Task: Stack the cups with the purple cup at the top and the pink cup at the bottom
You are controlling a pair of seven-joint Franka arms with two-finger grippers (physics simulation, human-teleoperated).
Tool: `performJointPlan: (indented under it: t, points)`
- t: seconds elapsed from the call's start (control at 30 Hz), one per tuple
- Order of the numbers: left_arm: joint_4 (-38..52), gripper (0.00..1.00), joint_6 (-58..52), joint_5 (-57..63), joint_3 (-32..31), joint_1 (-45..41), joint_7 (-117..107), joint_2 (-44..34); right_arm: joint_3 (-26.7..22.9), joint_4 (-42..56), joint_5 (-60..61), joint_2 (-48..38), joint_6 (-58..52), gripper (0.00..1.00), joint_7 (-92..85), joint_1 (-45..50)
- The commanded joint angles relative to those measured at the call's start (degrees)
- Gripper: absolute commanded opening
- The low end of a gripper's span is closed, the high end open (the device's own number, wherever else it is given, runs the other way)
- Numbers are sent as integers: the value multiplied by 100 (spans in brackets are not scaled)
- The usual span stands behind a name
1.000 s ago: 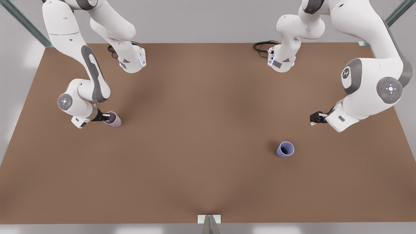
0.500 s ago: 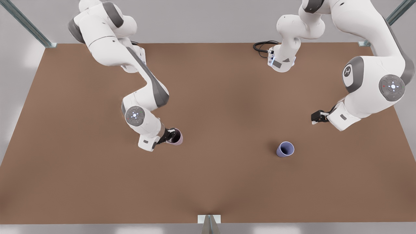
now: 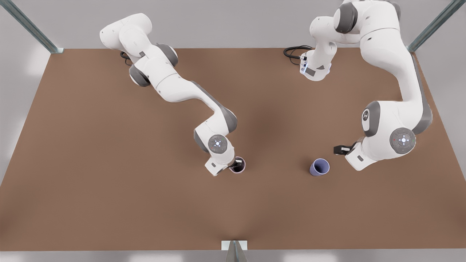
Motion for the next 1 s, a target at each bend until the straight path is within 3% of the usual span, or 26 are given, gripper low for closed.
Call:
performJointPlan:
  t: [0.0, 0.03, 0.07, 0.1, 0.33, 0.5, 0.57, 0.63, 0.77, 0.83, 0.9, 0.97]
  points:
    - [-106, 100, 1163, -14, -2, -21, -81, 152, -64, -6, -153, 35, -1, 21, 2730, 65]
    - [-272, 100, 1497, -14, -2, -21, -72, 187, -64, -6, -162, 43, -1, 22, 2730, 65]
    - [-554, 100, 1866, -14, -2, -21, -72, 187, -81, -14, -162, 43, -1, 95, 2730, 74]
    - [-739, 100, 2069, -93, -10, -21, -72, 196, -81, -14, -162, 43, -1, 100, 2730, 100]
    - [-1600, 100, 2895, -392, -10, -4, -195, 275, -64, -14, -162, 8, -36, 100, 2721, 100]
    - [-1793, 100, 3132, -444, -10, 40, -204, 415, -73, -41, -170, -474, -124, 100, 2625, 13]
    - [-1794, 100, 3132, -480, -10, 31, -196, 521, -64, -707, -171, -1264, -632, 100, 1572, -435]
    - [-1846, 100, 3335, -480, -10, 40, -195, 679, -46, -2843, -144, -3225, -616, 100, 15, -1841]
    - [-1917, 100, 3387, -629, -10, 31, -195, 837, -73, -5156, 348, -6047, -1107, 100, -3474, -3837]
    - [-1917, 49, 3264, -717, -10, 31, -204, 829, -81, -4990, 374, -5969, -1548, 100, -4020, -4259]
    - [-1917, 42, 3185, -717, -10, 22, -231, 776, -90, -3996, 348, -5248, -1873, 100, -3968, -4268]
    - [-1917, 40, 2966, -717, -19, -21, -362, 662, -81, -4014, 339, -5116, -1802, 100, -3924, -4233]
